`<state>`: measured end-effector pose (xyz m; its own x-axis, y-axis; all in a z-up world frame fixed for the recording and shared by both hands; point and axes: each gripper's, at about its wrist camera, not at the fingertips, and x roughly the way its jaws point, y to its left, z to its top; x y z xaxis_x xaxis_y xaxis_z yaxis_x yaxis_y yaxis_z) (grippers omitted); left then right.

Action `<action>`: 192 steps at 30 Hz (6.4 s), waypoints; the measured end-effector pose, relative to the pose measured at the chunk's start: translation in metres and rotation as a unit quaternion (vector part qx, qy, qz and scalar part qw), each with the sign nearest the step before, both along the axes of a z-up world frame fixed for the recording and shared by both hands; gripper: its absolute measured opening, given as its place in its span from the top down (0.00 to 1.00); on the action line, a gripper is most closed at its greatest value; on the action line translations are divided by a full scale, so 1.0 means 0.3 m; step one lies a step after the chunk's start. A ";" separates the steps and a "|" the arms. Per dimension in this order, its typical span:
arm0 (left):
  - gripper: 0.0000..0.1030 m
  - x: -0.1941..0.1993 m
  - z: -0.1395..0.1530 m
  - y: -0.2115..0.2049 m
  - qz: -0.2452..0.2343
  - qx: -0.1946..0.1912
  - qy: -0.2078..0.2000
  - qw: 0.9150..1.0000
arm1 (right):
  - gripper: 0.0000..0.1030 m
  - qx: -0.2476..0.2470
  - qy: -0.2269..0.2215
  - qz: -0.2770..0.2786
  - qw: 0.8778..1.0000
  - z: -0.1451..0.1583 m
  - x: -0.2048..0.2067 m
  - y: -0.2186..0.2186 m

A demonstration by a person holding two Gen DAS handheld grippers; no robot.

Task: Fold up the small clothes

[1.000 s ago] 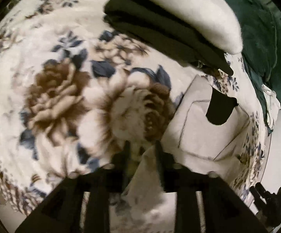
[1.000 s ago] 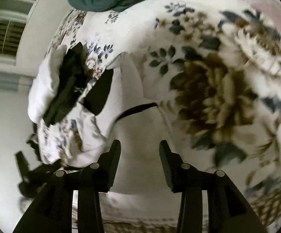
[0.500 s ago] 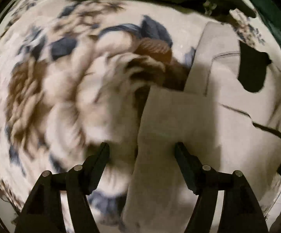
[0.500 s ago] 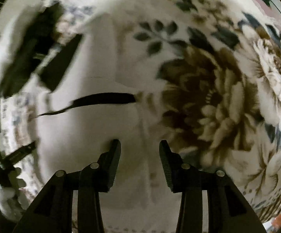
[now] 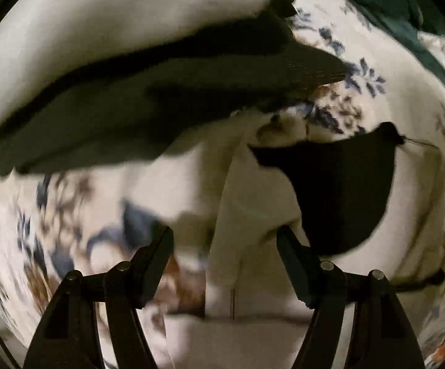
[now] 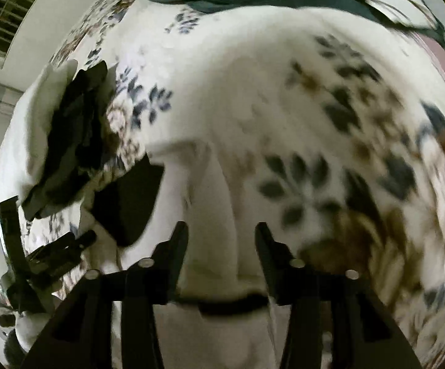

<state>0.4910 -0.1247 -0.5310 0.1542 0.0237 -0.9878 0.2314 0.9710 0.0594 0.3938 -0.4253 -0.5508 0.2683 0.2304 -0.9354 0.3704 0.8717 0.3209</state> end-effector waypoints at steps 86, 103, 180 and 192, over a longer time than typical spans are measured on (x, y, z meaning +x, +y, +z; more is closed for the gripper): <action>0.50 -0.323 0.174 0.303 0.152 -0.252 0.035 0.955 | 0.63 0.035 -0.064 -0.069 0.995 0.186 -0.406 0.089; 0.46 -0.282 -0.085 0.277 0.170 -0.194 0.039 0.965 | 0.66 -0.001 -0.023 -0.062 0.998 -0.078 -0.296 0.119; 0.81 0.322 0.694 0.749 0.148 -0.383 -0.075 0.909 | 0.78 0.229 -0.146 0.014 0.962 0.686 0.434 0.594; 0.64 0.599 0.509 0.791 0.125 -0.227 -0.062 0.964 | 0.62 0.114 -0.044 0.045 0.992 0.416 0.866 0.730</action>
